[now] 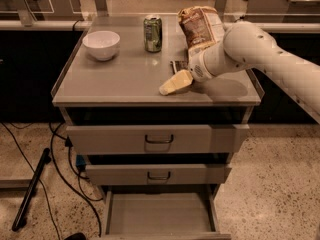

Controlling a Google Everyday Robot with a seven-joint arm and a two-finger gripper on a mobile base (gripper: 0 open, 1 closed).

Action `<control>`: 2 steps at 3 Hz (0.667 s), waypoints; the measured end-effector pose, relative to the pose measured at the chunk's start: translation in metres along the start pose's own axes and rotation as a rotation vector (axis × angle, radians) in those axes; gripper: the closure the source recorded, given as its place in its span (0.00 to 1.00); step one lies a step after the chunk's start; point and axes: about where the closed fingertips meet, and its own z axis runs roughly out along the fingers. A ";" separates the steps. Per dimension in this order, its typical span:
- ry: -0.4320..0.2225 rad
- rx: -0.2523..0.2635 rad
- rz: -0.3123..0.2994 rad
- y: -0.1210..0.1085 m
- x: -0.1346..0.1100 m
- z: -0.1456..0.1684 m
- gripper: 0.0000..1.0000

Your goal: Place rxbar chocolate into bottom drawer

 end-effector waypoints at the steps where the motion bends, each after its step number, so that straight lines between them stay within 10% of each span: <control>1: 0.006 0.005 0.006 -0.001 -0.002 -0.002 0.17; 2: 0.006 0.005 0.006 -0.001 -0.005 -0.005 0.40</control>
Offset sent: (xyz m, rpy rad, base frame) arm 0.0118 -0.0140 -0.0100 -0.0318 0.0614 -0.1309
